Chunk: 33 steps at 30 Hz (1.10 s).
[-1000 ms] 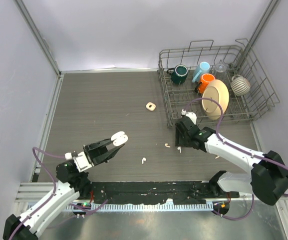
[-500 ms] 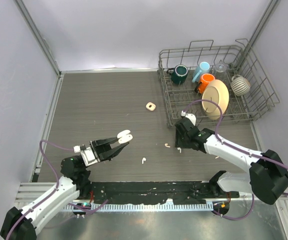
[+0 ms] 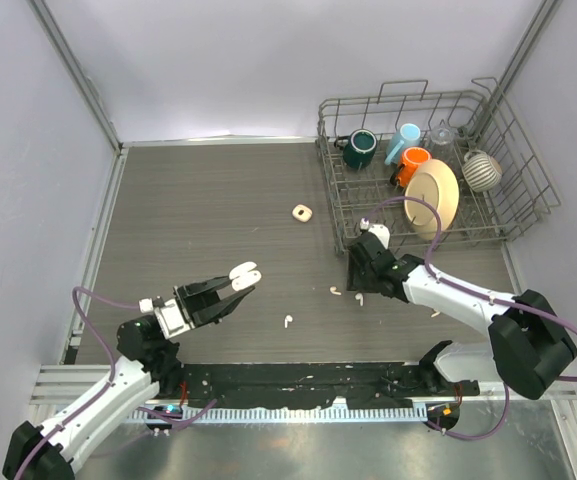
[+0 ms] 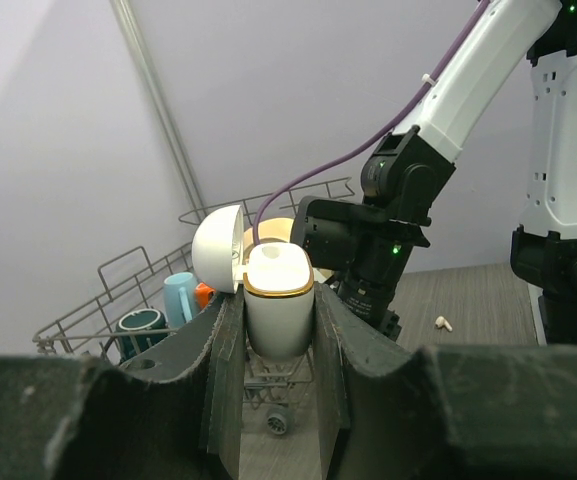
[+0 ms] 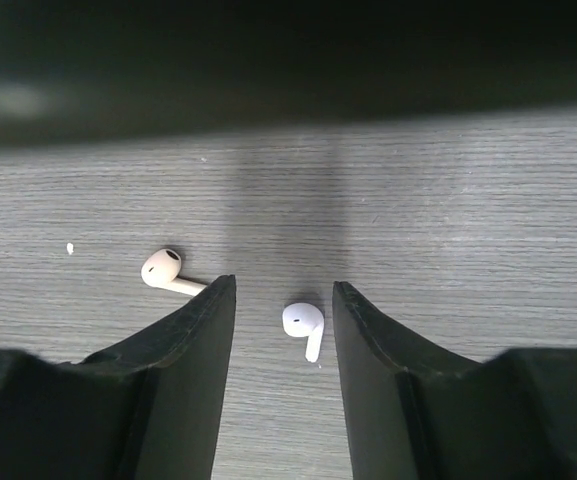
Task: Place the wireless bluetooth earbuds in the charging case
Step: Pick up the earbud from the center of the board.
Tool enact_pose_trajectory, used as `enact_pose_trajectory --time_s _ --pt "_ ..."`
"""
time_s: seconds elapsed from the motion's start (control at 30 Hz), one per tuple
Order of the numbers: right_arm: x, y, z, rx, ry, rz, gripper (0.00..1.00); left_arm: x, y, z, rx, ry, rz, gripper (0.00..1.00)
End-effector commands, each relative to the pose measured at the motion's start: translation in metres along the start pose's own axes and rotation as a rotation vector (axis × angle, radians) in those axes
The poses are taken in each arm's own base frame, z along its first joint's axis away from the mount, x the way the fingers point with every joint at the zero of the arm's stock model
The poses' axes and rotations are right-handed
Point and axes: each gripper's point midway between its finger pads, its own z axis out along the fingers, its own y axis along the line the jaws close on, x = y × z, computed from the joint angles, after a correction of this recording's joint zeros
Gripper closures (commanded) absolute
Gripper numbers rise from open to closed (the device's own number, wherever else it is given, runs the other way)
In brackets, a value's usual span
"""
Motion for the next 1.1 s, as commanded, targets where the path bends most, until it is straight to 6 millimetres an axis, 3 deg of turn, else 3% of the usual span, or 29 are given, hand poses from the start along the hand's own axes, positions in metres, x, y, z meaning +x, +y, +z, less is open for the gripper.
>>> enact_pose_trajectory --time_s 0.0,0.2,0.43,0.57,1.07 --pt "0.021 -0.008 -0.001 0.017 0.082 -0.024 0.49 -0.005 0.0 -0.001 -0.004 -0.021 0.022 1.0" --pt "0.013 -0.003 -0.012 -0.026 0.033 0.002 0.46 -0.004 0.0 -0.002 -0.006 -0.018 0.02 1.0" --pt "-0.015 0.009 -0.041 -0.149 -0.121 0.038 0.45 -0.003 0.0 -0.002 -0.006 -0.015 0.019 1.0" --pt "-0.019 0.008 -0.049 -0.173 -0.167 0.049 0.45 -0.005 -0.001 -0.002 -0.003 -0.019 0.021 1.0" --pt "0.015 0.003 -0.031 -0.139 -0.083 0.026 0.48 -0.004 -0.002 -0.002 0.0 -0.016 0.015 1.0"
